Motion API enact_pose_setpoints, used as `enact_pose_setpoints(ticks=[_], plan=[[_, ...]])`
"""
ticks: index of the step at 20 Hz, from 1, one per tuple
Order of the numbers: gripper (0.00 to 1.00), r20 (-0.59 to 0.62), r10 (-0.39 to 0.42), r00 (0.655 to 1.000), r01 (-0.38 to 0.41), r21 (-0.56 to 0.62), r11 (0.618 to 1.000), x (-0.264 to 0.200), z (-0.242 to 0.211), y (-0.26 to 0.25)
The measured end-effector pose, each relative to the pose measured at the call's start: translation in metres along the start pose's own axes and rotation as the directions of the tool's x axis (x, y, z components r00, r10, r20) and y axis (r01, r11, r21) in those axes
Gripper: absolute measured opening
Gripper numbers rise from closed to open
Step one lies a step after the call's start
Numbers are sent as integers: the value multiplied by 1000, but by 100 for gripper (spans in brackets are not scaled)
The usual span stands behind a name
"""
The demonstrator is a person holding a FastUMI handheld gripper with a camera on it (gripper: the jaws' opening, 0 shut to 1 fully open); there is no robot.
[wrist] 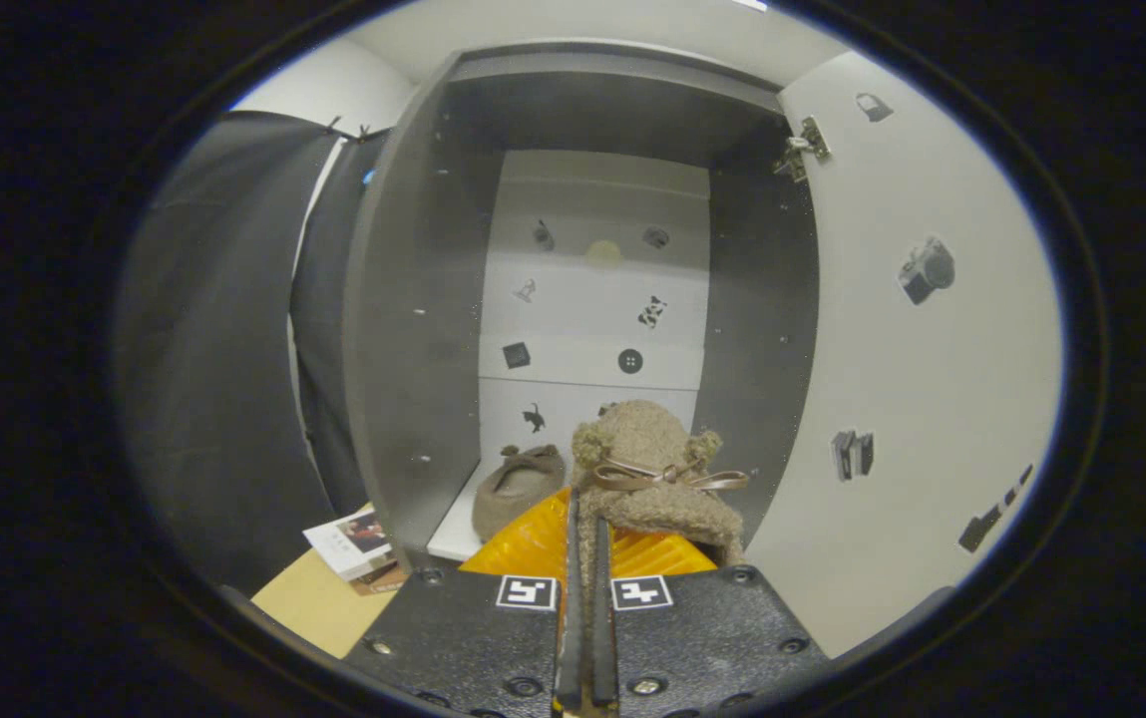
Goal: Open the shoe cabinet door, grab the shoes and put them into the shoe cabinet, then close the shoe cabinet door.
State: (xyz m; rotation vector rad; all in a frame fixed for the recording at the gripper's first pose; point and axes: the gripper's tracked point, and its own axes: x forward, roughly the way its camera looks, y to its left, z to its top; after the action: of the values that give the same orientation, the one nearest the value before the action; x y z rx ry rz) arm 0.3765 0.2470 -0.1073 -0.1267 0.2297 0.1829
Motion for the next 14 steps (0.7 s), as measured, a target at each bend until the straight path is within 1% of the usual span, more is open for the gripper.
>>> enact_pose_setpoints(ticks=[2, 6, 14], plan=[[7, -12, -10, 1000, 10, 15, 1000, 30, 3, -10], [7, -51, -9, 999, 9, 6, 1000, 82, -7, -20], [8, -105, 14, 994, -17, -22, 1000, 175, -41, -6]])
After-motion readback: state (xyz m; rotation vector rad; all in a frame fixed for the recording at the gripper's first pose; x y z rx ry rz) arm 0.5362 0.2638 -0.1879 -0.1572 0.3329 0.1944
